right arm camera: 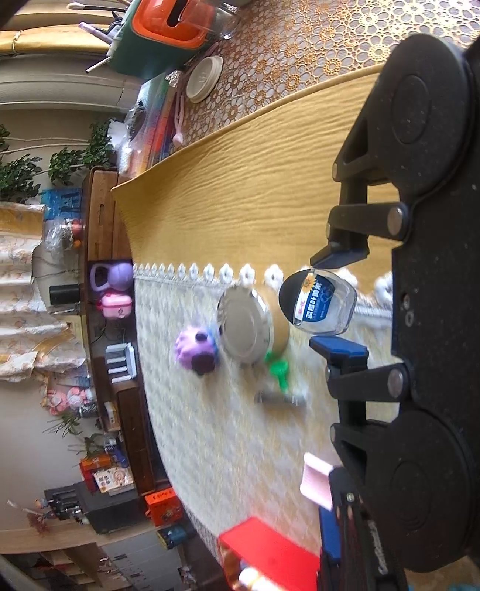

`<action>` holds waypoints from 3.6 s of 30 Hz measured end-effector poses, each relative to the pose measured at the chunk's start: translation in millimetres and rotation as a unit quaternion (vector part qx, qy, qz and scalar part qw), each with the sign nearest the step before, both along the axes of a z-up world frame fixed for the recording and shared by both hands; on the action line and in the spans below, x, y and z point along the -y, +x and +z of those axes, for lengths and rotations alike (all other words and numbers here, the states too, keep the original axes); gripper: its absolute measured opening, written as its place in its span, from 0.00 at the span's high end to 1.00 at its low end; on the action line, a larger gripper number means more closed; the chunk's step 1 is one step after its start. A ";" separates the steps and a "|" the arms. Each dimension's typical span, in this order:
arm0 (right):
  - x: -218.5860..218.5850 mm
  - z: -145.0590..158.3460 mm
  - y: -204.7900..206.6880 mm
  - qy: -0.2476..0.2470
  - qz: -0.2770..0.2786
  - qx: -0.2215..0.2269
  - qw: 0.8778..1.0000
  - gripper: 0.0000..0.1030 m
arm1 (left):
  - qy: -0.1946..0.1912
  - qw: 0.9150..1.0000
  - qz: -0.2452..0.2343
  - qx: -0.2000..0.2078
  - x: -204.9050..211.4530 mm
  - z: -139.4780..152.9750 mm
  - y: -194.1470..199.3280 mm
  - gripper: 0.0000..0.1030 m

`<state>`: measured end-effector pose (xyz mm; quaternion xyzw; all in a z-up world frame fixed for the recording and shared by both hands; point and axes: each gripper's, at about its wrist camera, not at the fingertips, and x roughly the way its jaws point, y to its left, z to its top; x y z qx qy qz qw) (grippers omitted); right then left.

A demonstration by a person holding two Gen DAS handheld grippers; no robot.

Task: Organize rigid objects
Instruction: 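Carry the pink comb and glass bottle into the red tin box with both tools, then open both tools to release the items and withdraw from the box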

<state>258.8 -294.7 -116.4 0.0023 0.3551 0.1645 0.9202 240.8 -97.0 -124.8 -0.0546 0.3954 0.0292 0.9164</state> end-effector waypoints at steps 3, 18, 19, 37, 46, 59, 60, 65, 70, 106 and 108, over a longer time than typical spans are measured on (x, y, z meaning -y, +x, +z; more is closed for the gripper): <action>-7.6 11.3 -13.0 0.008 0.012 0.006 1.000 0.62 | -0.006 1.000 -0.002 0.000 -9.0 8.6 -5.9 0.61; -70.5 62.2 -63.0 0.022 0.094 0.031 0.995 0.62 | -0.031 0.999 0.012 0.019 -75.4 59.9 -45.6 0.61; -76.0 64.6 -65.1 0.021 0.099 0.033 0.994 0.62 | -0.032 0.999 0.014 0.020 -81.5 62.3 -48.0 0.61; -190.8 88.5 -82.5 -0.003 0.200 0.057 0.978 0.62 | -0.020 0.997 0.064 0.029 -196.0 82.0 -58.0 0.61; -240.7 76.3 -68.7 -0.025 0.222 0.050 0.973 0.62 | -0.009 0.997 0.070 0.016 -235.4 72.4 -28.5 0.61; -300.3 40.4 -51.9 -0.080 0.253 0.037 0.963 0.62 | -0.012 0.998 0.054 -0.011 -255.7 46.7 22.8 0.60; -304.1 38.0 -51.7 -0.084 0.256 0.038 0.962 0.62 | -0.012 0.998 0.053 -0.013 -256.2 44.7 25.5 0.60; -319.9 28.0 -49.0 -0.100 0.261 0.035 0.959 0.62 | -0.005 0.999 0.044 -0.019 -254.3 36.7 35.1 0.60; -325.8 20.0 -45.6 -0.109 0.258 0.030 0.959 0.62 | -0.003 0.999 0.040 -0.025 -252.9 29.5 42.6 0.60; -279.6 42.3 -67.6 -0.026 0.248 0.005 0.968 0.54 | -0.016 0.998 0.047 -0.038 -247.8 25.8 30.1 0.43; -274.3 44.8 -68.1 -0.021 0.243 0.008 0.970 0.48 | -0.013 0.998 0.046 -0.034 -245.7 30.1 26.2 0.43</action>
